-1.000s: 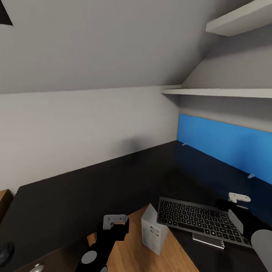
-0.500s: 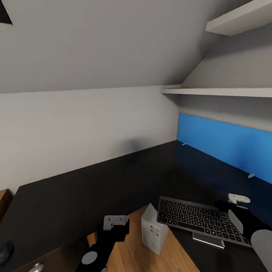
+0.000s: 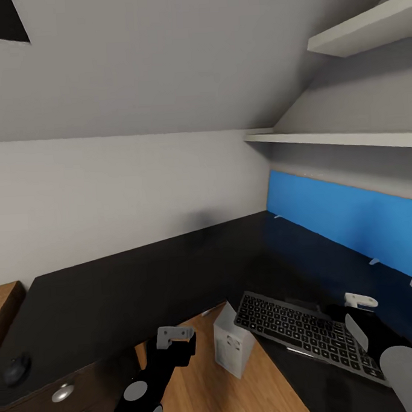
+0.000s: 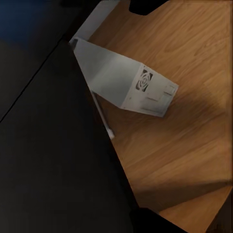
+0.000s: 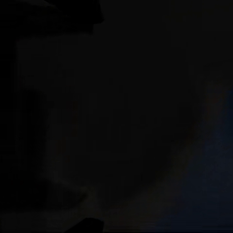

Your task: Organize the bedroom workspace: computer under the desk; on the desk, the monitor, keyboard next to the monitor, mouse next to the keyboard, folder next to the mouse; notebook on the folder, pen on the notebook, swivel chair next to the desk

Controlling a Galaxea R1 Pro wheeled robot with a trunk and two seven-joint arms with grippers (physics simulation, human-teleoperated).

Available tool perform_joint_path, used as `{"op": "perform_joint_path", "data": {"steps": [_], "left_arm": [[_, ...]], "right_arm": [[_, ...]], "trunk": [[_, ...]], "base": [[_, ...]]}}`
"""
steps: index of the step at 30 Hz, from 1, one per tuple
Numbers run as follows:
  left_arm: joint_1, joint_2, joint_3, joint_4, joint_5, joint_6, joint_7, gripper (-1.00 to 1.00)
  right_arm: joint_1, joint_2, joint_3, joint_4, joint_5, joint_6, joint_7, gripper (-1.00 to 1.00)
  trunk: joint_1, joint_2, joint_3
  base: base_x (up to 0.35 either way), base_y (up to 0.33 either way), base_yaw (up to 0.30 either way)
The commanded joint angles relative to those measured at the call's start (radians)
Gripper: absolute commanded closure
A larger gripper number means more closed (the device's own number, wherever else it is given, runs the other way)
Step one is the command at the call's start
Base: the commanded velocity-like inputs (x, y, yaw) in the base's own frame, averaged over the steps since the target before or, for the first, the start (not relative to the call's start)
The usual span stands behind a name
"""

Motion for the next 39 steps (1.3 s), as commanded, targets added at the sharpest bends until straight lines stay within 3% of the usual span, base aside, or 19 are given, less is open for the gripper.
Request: {"op": "perform_joint_path", "data": {"steps": [1,18,25,39], "left_arm": [[-0.001,0.000,-0.001,-0.001,0.011,0.003,0.009,-1.00],[-0.001,-0.001,-0.011,0.006,0.010,0.003,0.009,-1.00],[-0.001,-0.001,-0.015,0.008,0.010,0.004,0.009,-1.00],[-0.001,-0.003,-0.027,0.020,0.010,0.005,0.009,-1.00]], "right_arm": [[0.000,0.000,0.001,0.032,-0.007,0.010,-0.004,-1.00],[0.000,0.000,0.004,0.033,-0.006,0.010,-0.005,-1.00],[0.000,0.021,0.006,0.032,-0.005,0.008,-0.009,-1.00],[0.000,0.023,0.006,0.031,-0.004,0.007,-0.008,-1.00]], "trunk": [[0.000,-0.001,-0.001],[0.000,-0.001,-0.001],[0.000,-0.001,-0.001],[0.000,-0.001,-0.001]], "base": [[-0.072,0.000,0.000],[-0.063,0.038,0.000],[-0.080,0.061,0.000],[-0.049,0.041,0.000]]}}
